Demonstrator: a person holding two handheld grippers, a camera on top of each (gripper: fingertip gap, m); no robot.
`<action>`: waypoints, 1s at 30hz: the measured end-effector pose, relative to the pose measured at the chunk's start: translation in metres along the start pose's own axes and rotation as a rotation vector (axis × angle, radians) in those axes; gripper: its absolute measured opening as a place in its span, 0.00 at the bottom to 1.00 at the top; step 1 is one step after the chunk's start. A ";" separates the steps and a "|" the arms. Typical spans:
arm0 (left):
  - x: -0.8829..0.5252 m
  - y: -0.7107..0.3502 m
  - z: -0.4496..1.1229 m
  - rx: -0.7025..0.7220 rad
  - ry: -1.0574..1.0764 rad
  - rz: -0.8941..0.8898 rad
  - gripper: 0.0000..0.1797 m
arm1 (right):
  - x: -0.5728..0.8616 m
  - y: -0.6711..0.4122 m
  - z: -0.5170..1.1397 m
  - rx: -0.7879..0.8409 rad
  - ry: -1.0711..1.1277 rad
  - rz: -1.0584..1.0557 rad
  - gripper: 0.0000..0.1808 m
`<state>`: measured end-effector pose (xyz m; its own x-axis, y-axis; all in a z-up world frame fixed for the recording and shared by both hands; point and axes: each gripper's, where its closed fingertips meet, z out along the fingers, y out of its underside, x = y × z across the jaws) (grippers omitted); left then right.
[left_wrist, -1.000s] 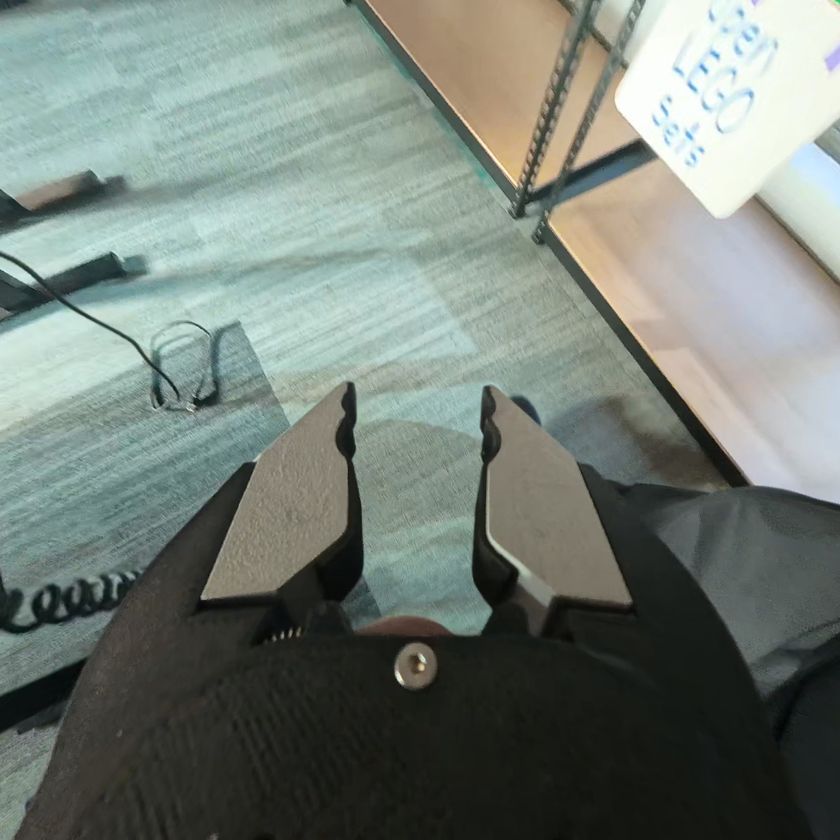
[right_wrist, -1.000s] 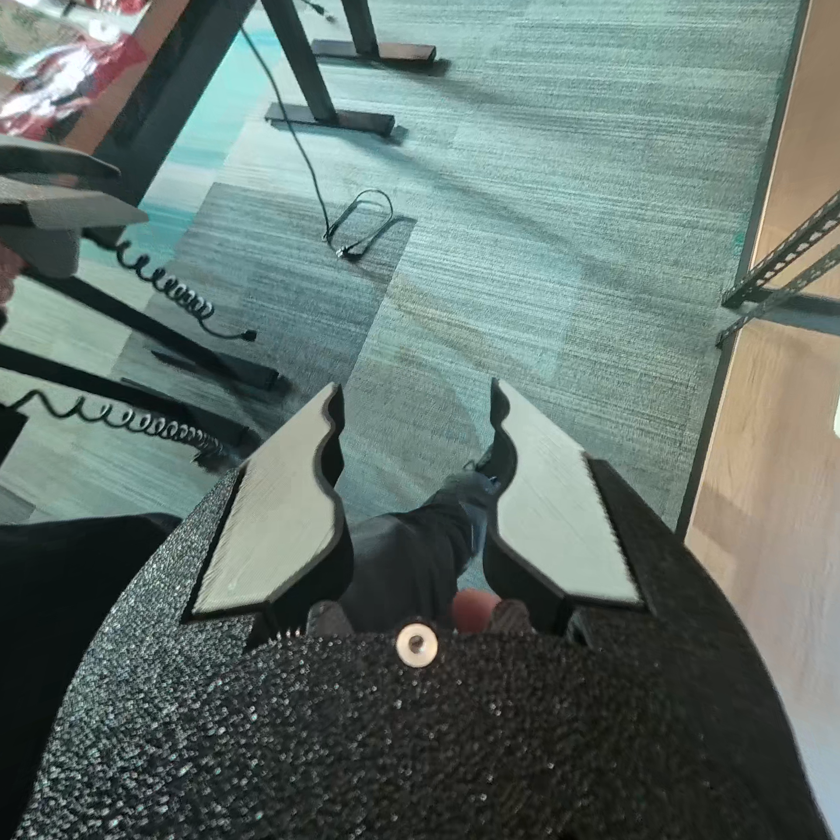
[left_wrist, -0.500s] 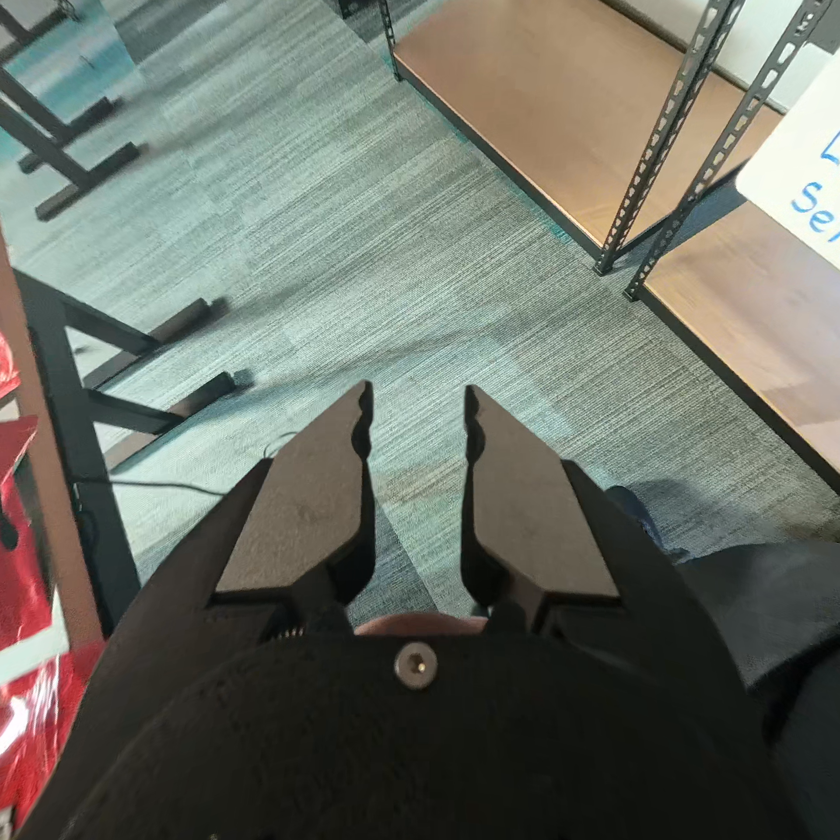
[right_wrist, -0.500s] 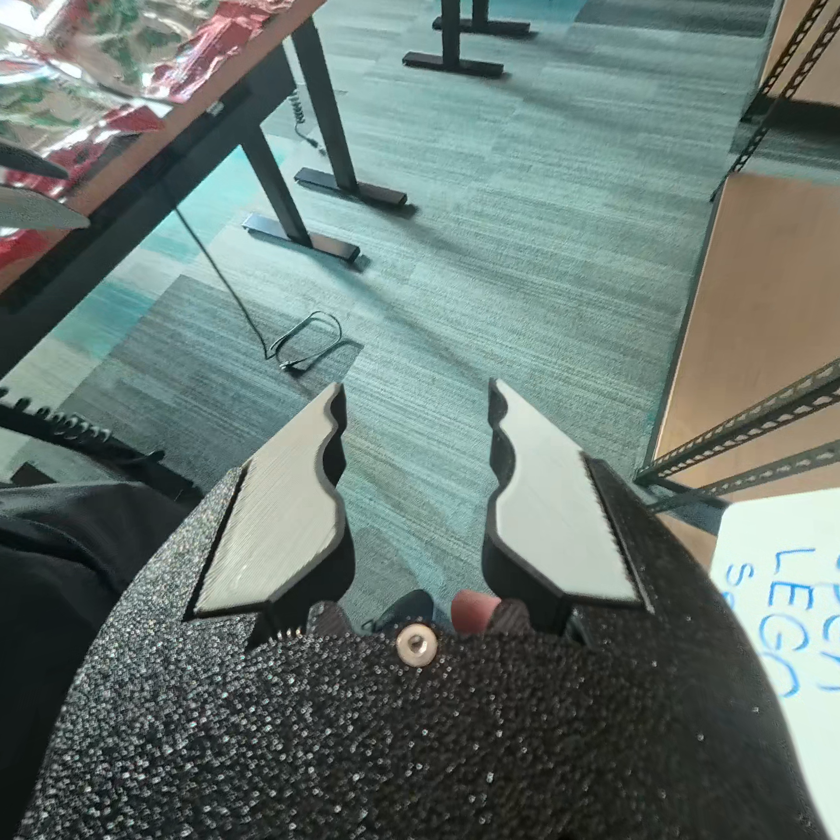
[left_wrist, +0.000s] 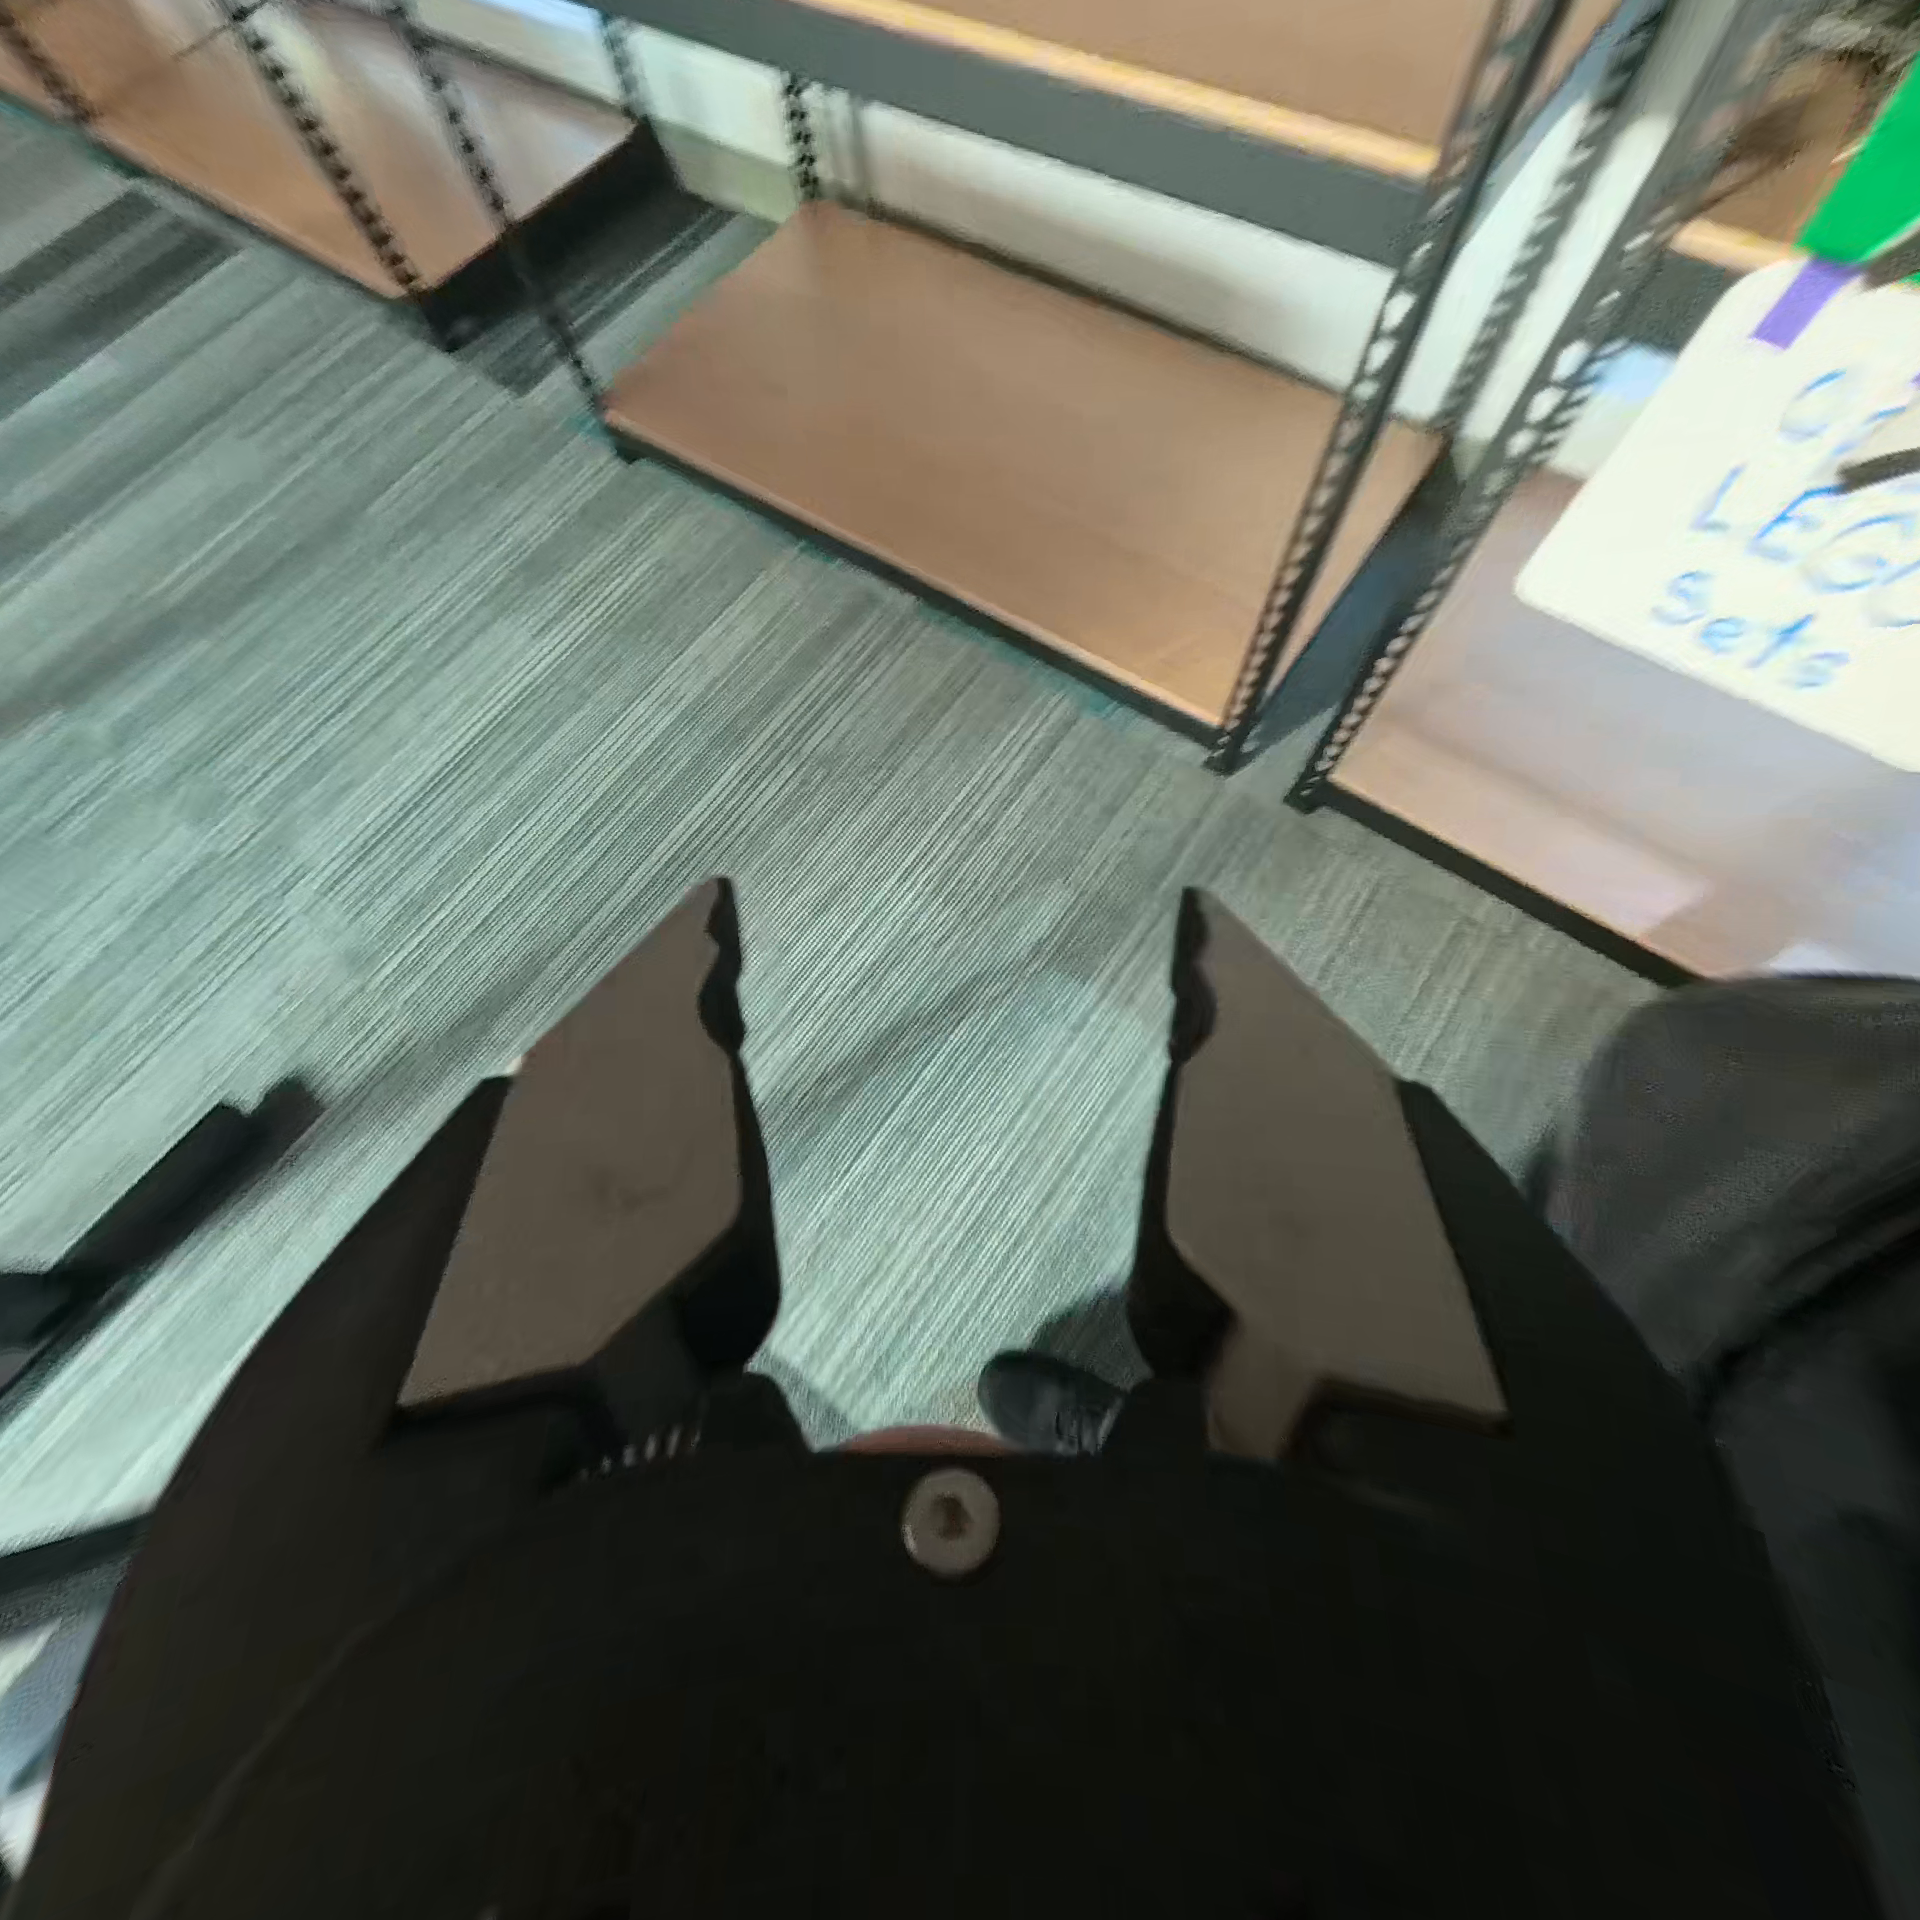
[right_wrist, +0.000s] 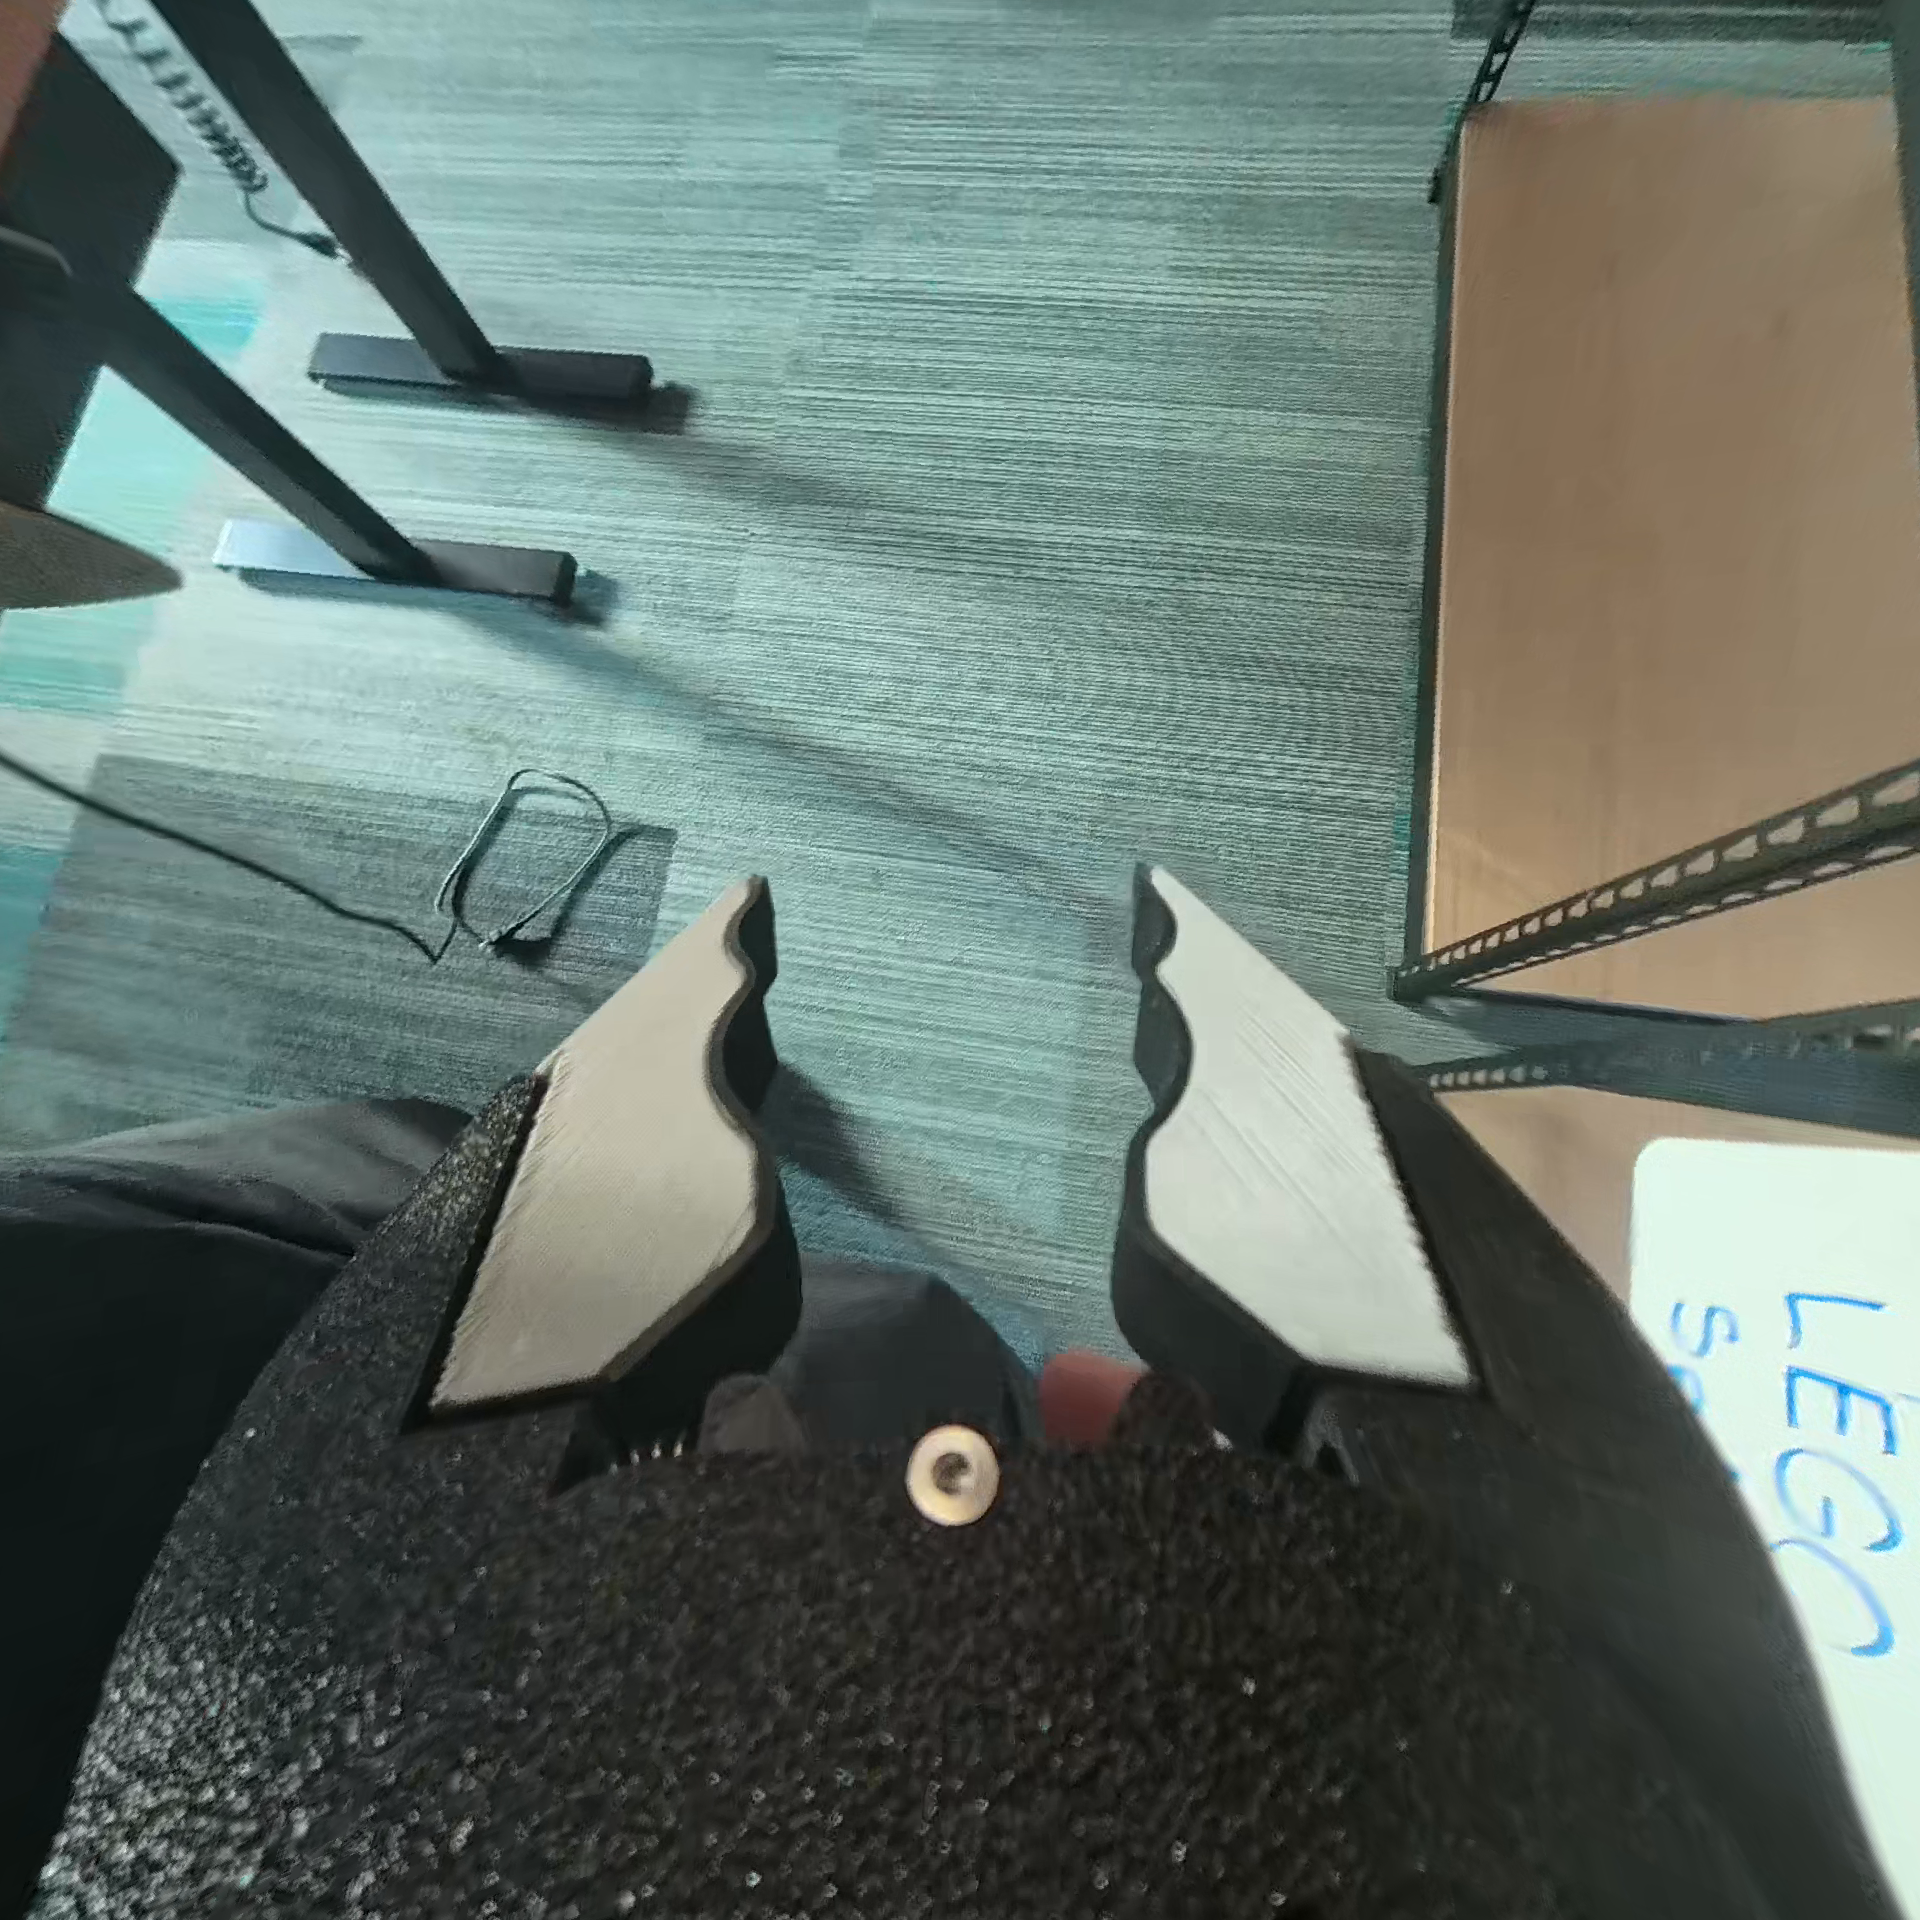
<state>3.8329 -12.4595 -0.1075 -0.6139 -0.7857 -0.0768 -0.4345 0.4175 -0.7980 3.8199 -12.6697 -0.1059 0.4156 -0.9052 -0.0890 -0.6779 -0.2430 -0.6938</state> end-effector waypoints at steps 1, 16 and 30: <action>-0.008 -0.011 0.005 0.022 0.057 0.006 0.50 | 0.004 -0.012 0.009 -0.001 0.023 -0.015 0.38; -0.150 -0.134 0.166 0.002 0.321 0.078 0.55 | 0.079 -0.090 0.205 -0.044 0.047 0.167 0.37; -0.353 -0.272 0.287 0.061 0.147 -0.127 0.00 | 0.153 -0.474 0.361 0.227 -0.242 -0.329 0.02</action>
<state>4.3575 -12.4268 -0.0349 -0.6481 -0.7533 0.1117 -0.4767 0.2869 -0.8309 4.4236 -12.5670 -0.0480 0.7337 -0.6792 0.0165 -0.3483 -0.3968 -0.8493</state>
